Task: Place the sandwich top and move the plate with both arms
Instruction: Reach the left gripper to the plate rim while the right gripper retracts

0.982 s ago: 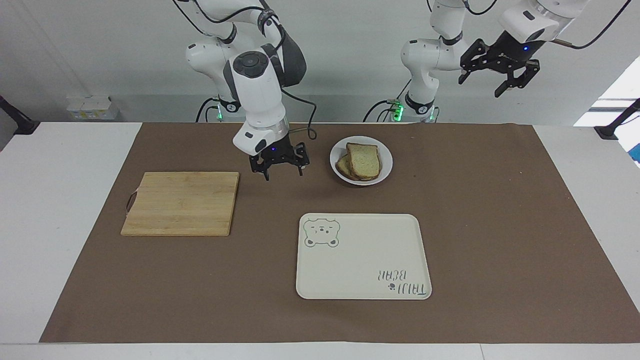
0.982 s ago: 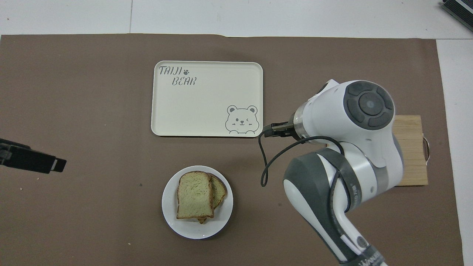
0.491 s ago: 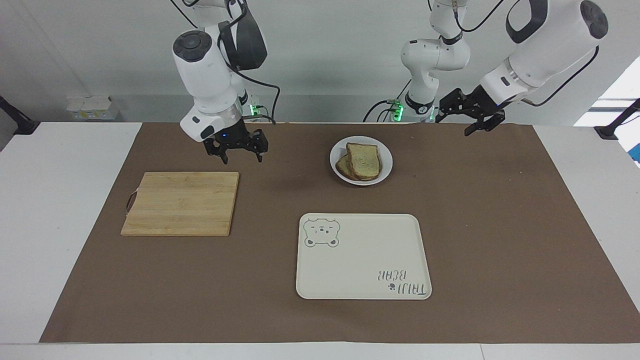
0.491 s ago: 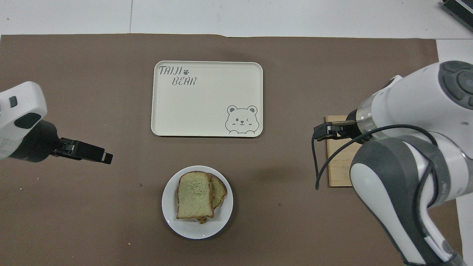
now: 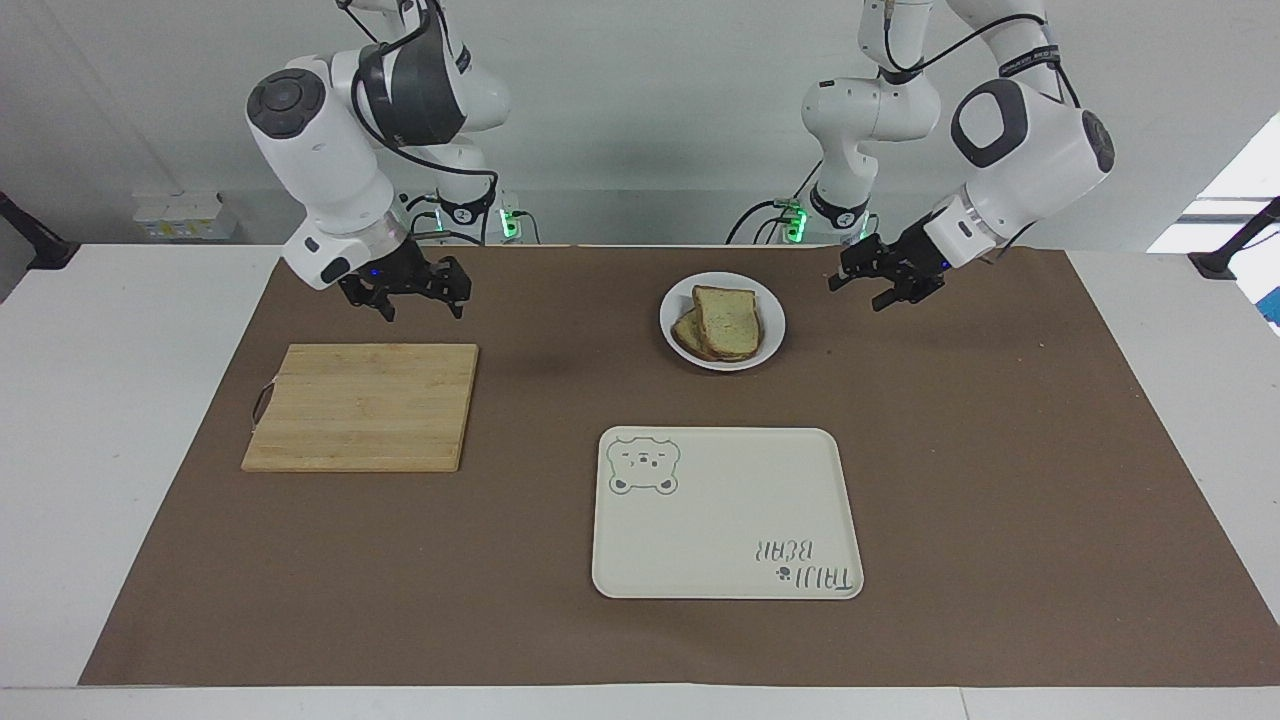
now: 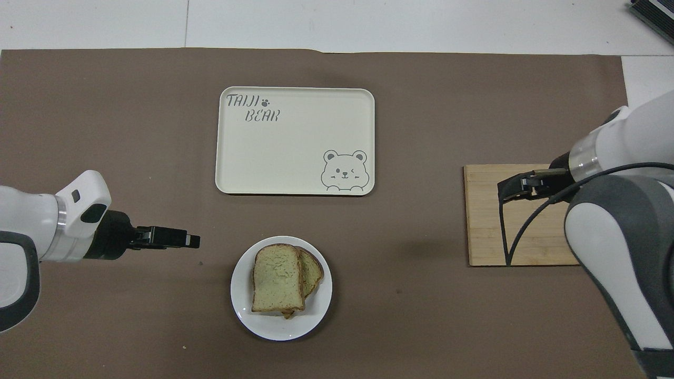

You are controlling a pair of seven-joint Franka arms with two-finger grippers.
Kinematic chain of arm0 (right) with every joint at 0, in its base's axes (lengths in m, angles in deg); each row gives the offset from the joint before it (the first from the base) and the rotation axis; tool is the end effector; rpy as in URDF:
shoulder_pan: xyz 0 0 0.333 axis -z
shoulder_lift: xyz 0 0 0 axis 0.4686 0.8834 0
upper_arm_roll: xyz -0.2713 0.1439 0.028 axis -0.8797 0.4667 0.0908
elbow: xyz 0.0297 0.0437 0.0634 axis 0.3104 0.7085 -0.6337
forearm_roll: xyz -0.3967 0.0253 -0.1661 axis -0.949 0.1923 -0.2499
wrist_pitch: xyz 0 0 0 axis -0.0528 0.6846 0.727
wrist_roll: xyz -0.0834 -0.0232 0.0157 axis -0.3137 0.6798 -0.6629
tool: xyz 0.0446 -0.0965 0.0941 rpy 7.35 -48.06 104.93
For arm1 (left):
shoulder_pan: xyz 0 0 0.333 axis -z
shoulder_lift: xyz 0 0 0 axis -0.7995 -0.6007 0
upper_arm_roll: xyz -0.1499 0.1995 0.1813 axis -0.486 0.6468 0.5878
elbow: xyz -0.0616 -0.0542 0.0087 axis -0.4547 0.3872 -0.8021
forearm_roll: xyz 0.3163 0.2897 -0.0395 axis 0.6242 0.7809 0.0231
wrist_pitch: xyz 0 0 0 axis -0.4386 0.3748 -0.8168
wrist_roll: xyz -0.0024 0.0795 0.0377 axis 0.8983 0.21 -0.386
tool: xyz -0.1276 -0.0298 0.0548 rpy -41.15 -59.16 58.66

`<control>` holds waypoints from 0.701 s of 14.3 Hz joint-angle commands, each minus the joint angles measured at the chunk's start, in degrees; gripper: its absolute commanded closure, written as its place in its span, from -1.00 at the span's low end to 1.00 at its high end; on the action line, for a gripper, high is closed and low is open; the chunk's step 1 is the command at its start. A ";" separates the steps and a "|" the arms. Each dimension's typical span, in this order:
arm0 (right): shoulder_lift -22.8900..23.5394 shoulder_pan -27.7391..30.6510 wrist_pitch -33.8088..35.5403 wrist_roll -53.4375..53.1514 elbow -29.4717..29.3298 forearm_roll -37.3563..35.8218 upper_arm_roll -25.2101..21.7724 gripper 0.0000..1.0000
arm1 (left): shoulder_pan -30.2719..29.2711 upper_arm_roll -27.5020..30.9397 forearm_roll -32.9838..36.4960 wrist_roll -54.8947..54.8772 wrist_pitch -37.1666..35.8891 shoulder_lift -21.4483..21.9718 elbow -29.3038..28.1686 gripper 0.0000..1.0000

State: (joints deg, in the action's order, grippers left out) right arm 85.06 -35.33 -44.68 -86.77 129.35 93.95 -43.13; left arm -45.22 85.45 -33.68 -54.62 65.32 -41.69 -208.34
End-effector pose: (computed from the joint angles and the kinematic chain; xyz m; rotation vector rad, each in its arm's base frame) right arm 0.5855 0.0486 0.4688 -3.0691 0.0297 0.1630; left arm 0.4930 -0.1025 0.3864 2.5569 -0.0894 -0.1406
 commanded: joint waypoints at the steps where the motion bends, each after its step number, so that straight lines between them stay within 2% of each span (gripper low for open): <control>1: -0.80 1.93 -0.11 1.31 -0.74 -1.15 0.62 -1.00 | -0.48 -0.08 -7.22 -7.38 4.46 2.28 -8.51 -0.95; 3: -0.80 1.85 -1.08 1.22 -2.23 -1.49 0.62 -1.00 | -0.48 -0.08 -12.06 -12.32 7.97 2.02 -13.26 -0.92; 5: -0.72 1.93 -1.34 1.31 -4.43 -3.42 0.71 -1.00 | 0.22 -0.08 -16.28 -14.08 9.91 1.66 -16.16 -0.74; 7: -0.72 1.93 -1.34 1.40 -6.28 -3.87 0.62 -1.00 | 0.48 -0.16 -17.09 -14.53 10.80 1.49 -17.75 -0.41; 10: -0.80 2.28 -1.17 1.40 -8.13 -3.78 -0.08 -1.00 | 0.57 -0.16 -20.24 -18.46 12.11 0.17 -19.25 -0.17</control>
State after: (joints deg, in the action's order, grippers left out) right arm 84.45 -33.79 -45.85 -86.31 122.42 91.28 -43.16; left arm -45.16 85.22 -50.88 -69.42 75.29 -41.80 -225.30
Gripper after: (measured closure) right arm 0.000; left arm 0.379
